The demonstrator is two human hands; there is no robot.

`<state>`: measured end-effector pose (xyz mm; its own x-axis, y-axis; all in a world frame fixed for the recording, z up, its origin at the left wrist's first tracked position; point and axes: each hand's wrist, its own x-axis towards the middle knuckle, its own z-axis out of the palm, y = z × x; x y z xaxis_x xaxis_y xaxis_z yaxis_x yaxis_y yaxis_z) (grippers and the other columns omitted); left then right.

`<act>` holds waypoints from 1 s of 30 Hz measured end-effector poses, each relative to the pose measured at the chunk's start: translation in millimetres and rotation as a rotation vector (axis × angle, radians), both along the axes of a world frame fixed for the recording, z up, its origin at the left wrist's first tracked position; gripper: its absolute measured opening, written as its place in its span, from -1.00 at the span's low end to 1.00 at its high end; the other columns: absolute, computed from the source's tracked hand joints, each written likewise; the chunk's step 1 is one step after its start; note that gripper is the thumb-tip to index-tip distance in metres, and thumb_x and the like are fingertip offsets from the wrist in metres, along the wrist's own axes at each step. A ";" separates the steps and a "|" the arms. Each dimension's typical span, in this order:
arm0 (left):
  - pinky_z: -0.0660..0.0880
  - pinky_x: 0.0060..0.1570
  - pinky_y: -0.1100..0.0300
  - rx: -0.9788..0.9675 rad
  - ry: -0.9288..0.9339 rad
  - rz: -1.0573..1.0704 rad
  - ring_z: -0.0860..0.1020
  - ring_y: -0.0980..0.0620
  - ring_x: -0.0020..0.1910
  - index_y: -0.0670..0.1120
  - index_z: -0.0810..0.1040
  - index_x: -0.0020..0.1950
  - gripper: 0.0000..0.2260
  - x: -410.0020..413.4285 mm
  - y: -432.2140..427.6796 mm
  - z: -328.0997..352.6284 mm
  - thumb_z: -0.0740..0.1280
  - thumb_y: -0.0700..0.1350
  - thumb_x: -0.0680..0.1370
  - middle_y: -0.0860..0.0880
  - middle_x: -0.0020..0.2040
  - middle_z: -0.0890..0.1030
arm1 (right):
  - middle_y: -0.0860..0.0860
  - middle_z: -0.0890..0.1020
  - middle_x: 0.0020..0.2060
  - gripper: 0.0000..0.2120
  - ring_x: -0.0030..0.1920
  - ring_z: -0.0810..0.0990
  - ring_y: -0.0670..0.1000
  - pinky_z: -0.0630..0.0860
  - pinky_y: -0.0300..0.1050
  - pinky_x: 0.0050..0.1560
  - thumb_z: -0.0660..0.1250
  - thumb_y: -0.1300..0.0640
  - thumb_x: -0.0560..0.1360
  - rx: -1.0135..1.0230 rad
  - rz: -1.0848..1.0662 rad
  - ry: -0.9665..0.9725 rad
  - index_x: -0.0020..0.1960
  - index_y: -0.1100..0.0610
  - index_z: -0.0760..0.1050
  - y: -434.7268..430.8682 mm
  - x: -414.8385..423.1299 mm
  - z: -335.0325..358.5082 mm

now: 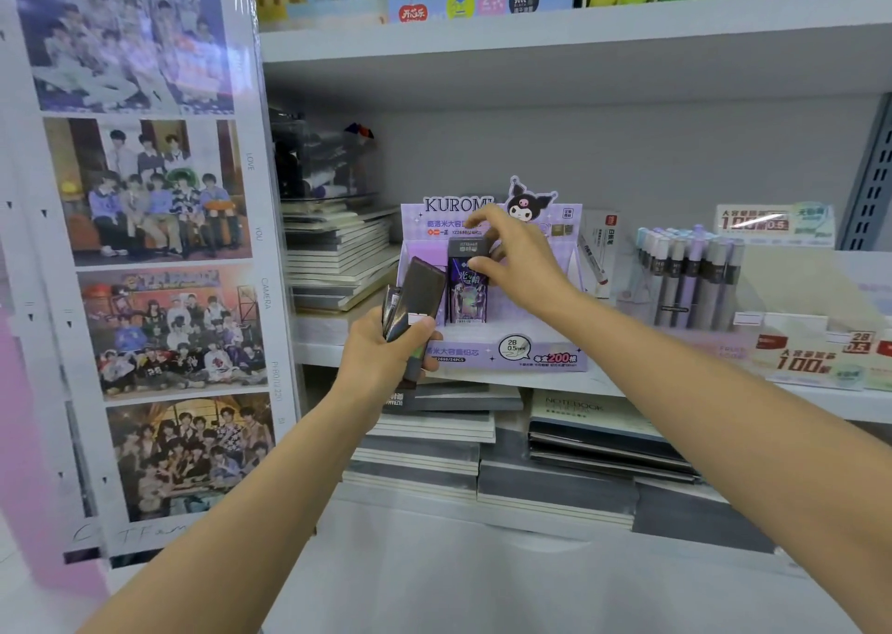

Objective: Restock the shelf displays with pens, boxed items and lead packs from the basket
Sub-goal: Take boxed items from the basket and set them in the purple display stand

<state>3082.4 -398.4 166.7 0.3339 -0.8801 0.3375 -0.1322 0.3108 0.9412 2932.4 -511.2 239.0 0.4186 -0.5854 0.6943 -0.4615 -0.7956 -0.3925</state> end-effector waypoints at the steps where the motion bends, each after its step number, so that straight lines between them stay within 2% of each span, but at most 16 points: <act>1: 0.58 -0.35 0.22 0.004 0.009 -0.007 0.63 0.02 -0.35 -0.17 0.53 0.15 -0.81 0.2 0.2 0.4 0.36 -0.14 0.58 -0.14 -0.09 0.69 | 0.05 0.54 -0.03 -0.74 -0.11 0.53 0.05 0.55 0.00 0.05 0.42 0.29 0.47 -0.020 -0.021 -0.007 0.12 0.12 0.50 -1.6 0.3 -2.6; 3: 0.59 -0.32 0.19 0.008 0.036 -0.016 0.64 0.03 -0.33 -0.15 0.54 0.13 -0.83 0.5 1.3 1.0 0.39 -0.16 0.56 -0.14 -0.07 0.70 | 0.01 0.48 -0.01 -0.77 -0.02 0.50 0.02 0.51 -0.01 0.13 0.43 0.28 0.47 -0.023 -0.054 -0.005 0.10 0.13 0.53 -5.2 0.5 -8.3; 6: 0.59 -0.28 0.13 -0.010 0.057 -0.024 0.65 0.01 -0.30 -0.10 0.57 0.04 -0.88 0.8 3.9 1.9 0.43 -0.19 0.52 -0.20 -0.06 0.70 | -0.03 0.38 0.03 -0.75 0.04 0.47 -0.01 0.45 -0.13 0.04 0.42 0.19 0.49 -0.033 -0.110 0.002 0.16 0.07 0.56 -4.9 -1.1 -12.2; 8: 0.59 -0.27 0.11 -0.029 0.067 -0.026 0.65 -0.02 -0.29 -0.09 0.57 -0.01 -0.88 1.3 5.7 3.9 0.44 -0.21 0.50 -0.22 -0.08 0.69 | -0.04 0.35 0.04 -0.75 0.03 0.44 -0.04 0.42 -0.19 0.03 0.40 0.12 0.52 -0.043 -0.118 -0.062 0.20 0.07 0.56 -1.6 -5.0 -9.9; 10: 0.59 -0.27 0.11 -0.041 0.070 -0.033 0.65 -0.03 -0.30 -0.09 0.58 -0.01 -0.86 0.9 6.9 7.0 0.46 -0.22 0.48 -0.22 -0.09 0.69 | -0.01 0.42 0.05 -0.75 -0.09 0.46 -0.10 0.43 -0.25 -0.01 0.37 0.11 0.54 0.019 -0.001 -0.188 0.21 0.10 0.56 6.2 -8.5 -6.1; 11: 0.59 -0.28 0.13 -0.036 0.064 -0.043 0.65 -0.02 -0.31 -0.09 0.58 -0.01 -0.85 -0.4 7.6 8.5 0.47 -0.22 0.47 -0.22 -0.09 0.70 | 0.01 0.49 0.06 -0.74 -0.16 0.49 -0.14 0.45 -0.30 -0.09 0.35 0.11 0.55 0.113 0.117 -0.242 0.22 0.11 0.55 12.0 -9.5 -4.5; 13: 0.60 -0.31 0.16 -0.016 0.056 -0.069 0.64 -0.01 -0.33 -0.11 0.58 0.00 -0.83 -4.8 8.8 10.9 0.49 -0.22 0.45 -0.22 -0.09 0.70 | 0.04 0.58 0.04 -0.71 -0.26 0.54 -0.18 0.51 -0.29 -0.29 0.36 0.12 0.55 0.339 0.334 -0.269 0.27 0.12 0.52 22.7 -10.5 -4.4; 14: 0.60 -0.33 0.17 -0.003 0.058 -0.086 0.64 -0.01 -0.34 -0.13 0.58 0.00 -0.83 -7.1 9.4 11.8 0.49 -0.22 0.45 -0.23 -0.09 0.70 | 0.04 0.59 -0.01 -0.70 -0.26 0.55 -0.17 0.53 -0.25 -0.31 0.37 0.15 0.54 0.398 0.375 -0.243 0.27 0.12 0.53 26.0 -10.6 -5.2; 15: 0.59 -0.35 0.18 0.014 0.068 -0.104 0.64 0.00 -0.35 -0.14 0.58 0.01 -0.82 -9.2 10.2 12.8 0.49 -0.22 0.44 -0.23 -0.09 0.70 | 0.04 0.60 -0.06 -0.71 -0.24 0.55 -0.16 0.54 -0.25 -0.28 0.38 0.18 0.53 0.414 0.384 -0.218 0.25 0.14 0.54 27.7 -11.0 -5.9; 17: 0.58 -0.38 0.20 0.052 0.122 -0.138 0.66 0.01 -0.34 -0.17 0.58 0.08 -0.75 -12.7 13.4 15.6 0.49 -0.18 0.43 -0.20 -0.09 0.71 | 0.04 0.58 -0.13 -0.75 -0.20 0.52 -0.14 0.47 -0.36 -0.27 0.37 0.25 0.53 0.420 0.387 -0.221 0.21 0.15 0.55 28.5 -15.6 -6.9; 19: 0.57 -0.41 0.22 0.060 0.234 -0.148 0.67 -0.01 -0.35 -0.18 0.57 0.07 -0.76 -14.0 16.4 18.2 0.47 -0.17 0.44 -0.16 -0.16 0.71 | 0.08 0.58 -0.10 -0.77 -0.13 0.53 -0.10 0.43 -0.41 -0.27 0.32 0.24 0.56 0.433 0.377 -0.248 0.19 0.05 0.51 28.1 -23.5 -8.7; 22: 0.53 -0.49 0.28 0.053 0.330 -0.084 0.63 0.03 -0.47 -0.20 0.55 0.02 -0.87 -14.8 20.8 23.3 0.41 -0.24 0.51 -0.11 -0.33 0.69 | 0.20 0.58 0.00 -0.78 -0.12 0.56 -0.06 0.52 -0.27 -0.17 0.27 0.21 0.59 0.407 0.406 -0.217 0.20 -0.01 0.48 28.9 -35.1 -15.7; 24: 0.52 -0.50 0.29 0.069 0.360 -0.057 0.60 0.04 -0.51 -0.24 0.55 0.11 -0.79 -16.2 23.9 27.4 0.42 -0.23 0.51 -0.11 -0.36 0.67 | 0.06 0.58 0.09 -0.74 -0.10 0.57 -0.05 0.57 -0.16 -0.07 0.35 0.17 0.56 0.374 0.487 -0.148 0.23 -0.01 0.52 31.7 -42.0 -18.8; 26: 0.53 -0.49 0.27 0.111 0.396 -0.050 0.60 0.03 -0.50 -0.27 0.56 0.18 -0.71 -17.8 26.9 30.4 0.44 -0.21 0.49 -0.14 -0.35 0.67 | -0.07 0.60 0.09 -0.66 -0.10 0.57 -0.07 0.55 -0.15 -0.02 0.47 0.11 0.47 0.312 0.456 -0.049 0.22 -0.08 0.55 34.1 -48.3 -18.9; 28: 0.55 -0.48 0.25 0.162 0.415 -0.076 0.60 0.02 -0.49 -0.24 0.58 0.18 -0.69 -20.9 31.2 33.2 0.44 -0.14 0.49 -0.14 -0.31 0.67 | -0.10 0.66 -0.05 -0.65 -0.18 0.54 -0.14 0.49 -0.24 -0.11 0.50 0.07 0.42 0.280 0.376 -0.021 0.18 -0.10 0.60 34.9 -53.9 -19.2; 30: 0.58 -0.43 0.24 0.187 0.435 -0.140 0.62 0.02 -0.43 -0.19 0.62 0.13 -0.66 -25.4 35.4 36.0 0.44 0.00 0.47 -0.12 -0.25 0.69 | -0.14 0.68 -0.20 -0.74 -0.30 0.52 -0.20 0.45 -0.33 -0.23 0.47 0.04 0.44 0.281 0.362 -0.064 0.12 -0.10 0.63 35.7 -59.2 -21.3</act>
